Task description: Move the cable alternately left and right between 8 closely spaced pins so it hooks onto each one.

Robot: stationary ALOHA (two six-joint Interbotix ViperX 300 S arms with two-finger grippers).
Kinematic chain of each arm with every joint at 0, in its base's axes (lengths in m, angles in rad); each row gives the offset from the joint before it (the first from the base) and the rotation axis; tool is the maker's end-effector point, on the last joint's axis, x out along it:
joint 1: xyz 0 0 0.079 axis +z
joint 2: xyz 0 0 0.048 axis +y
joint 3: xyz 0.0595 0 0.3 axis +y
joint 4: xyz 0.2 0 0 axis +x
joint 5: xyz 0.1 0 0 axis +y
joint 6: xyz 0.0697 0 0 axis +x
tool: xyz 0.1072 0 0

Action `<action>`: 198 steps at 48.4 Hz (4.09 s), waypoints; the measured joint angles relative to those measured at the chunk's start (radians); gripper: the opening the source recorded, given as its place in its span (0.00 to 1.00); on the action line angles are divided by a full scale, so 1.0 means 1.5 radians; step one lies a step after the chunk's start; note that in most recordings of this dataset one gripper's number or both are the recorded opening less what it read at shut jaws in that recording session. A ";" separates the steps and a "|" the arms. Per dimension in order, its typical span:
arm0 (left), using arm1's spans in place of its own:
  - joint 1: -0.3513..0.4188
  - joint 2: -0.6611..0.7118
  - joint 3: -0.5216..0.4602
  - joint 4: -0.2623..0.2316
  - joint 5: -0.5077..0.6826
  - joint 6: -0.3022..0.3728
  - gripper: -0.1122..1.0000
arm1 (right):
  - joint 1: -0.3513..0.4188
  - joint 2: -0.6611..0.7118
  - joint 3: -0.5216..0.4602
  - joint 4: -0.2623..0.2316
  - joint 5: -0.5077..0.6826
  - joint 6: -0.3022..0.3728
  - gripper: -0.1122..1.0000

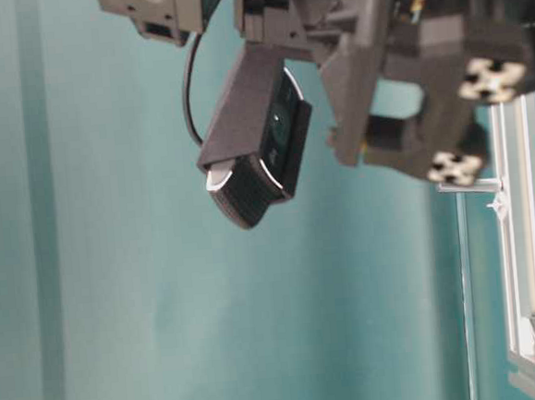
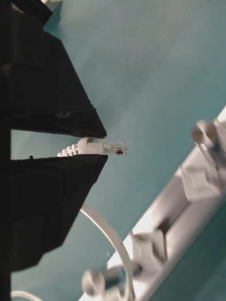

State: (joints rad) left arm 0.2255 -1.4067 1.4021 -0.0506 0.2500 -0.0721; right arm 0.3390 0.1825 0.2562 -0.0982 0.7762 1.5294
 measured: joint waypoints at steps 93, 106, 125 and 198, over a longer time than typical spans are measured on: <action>0.000 0.000 0.000 0.000 0.000 0.000 0.34 | -0.080 0.181 -0.252 -0.044 0.109 -0.142 0.22; 0.000 0.000 0.000 0.000 0.000 0.000 0.34 | -0.081 0.181 -0.252 -0.044 0.118 -0.142 0.22; 0.000 0.000 0.000 0.000 0.000 0.000 0.34 | -0.081 0.181 -0.251 -0.044 0.119 -0.142 0.22; 0.000 0.000 0.000 0.000 0.000 0.000 0.34 | -0.240 0.182 -0.258 -0.057 0.124 -0.309 0.22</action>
State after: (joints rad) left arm 0.2255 -1.4067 1.4021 -0.0506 0.2500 -0.0721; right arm -0.0215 0.4556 -0.1304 -0.1841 0.9618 1.0661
